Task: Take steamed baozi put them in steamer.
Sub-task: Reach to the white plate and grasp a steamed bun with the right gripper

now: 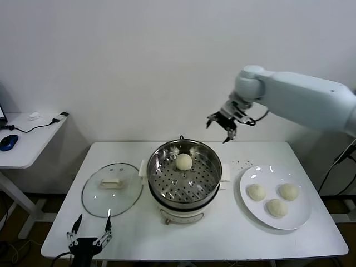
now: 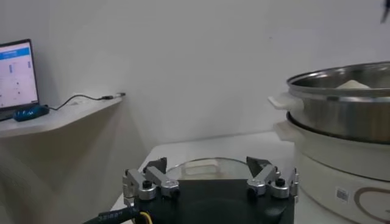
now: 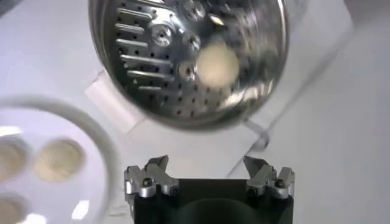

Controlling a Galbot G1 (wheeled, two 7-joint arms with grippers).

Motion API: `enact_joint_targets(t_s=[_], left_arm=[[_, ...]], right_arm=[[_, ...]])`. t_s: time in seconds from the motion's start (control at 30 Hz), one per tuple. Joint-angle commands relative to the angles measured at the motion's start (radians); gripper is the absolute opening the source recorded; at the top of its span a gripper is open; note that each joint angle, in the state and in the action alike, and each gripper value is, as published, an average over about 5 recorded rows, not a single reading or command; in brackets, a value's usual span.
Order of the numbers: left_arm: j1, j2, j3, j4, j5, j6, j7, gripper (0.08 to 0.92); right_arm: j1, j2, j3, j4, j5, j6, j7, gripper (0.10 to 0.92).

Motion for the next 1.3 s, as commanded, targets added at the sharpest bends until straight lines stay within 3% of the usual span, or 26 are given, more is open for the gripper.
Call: enact_joint_targets(t_s=[0.03, 0.2, 0.5, 1.3], left_arm=[[0.003, -0.002, 0.002, -0.003, 0.003, 0.000, 0.000, 0.823], [0.008, -0.003, -0.001, -0.002, 0.004, 0.001, -0.004, 0.823], [0.016, -0.005, -0.010, 0.007, 0.004, -0.002, -0.007, 0.823], [0.016, -0.005, -0.014, 0.034, 0.006, -0.010, -0.009, 0.823]], right_arm=[[-0.077, -0.268, -0.070, 0.068, 0.151, -0.294, 0.019, 0.823], [-0.330, -0.296, 0.112, 0.026, -0.032, -0.278, -0.040, 0.823], [-0.593, -0.245, 0.343, -0.060, -0.182, -0.265, -0.039, 0.823], [-0.702, -0.126, 0.467, -0.185, -0.228, -0.251, -0.012, 0.822]])
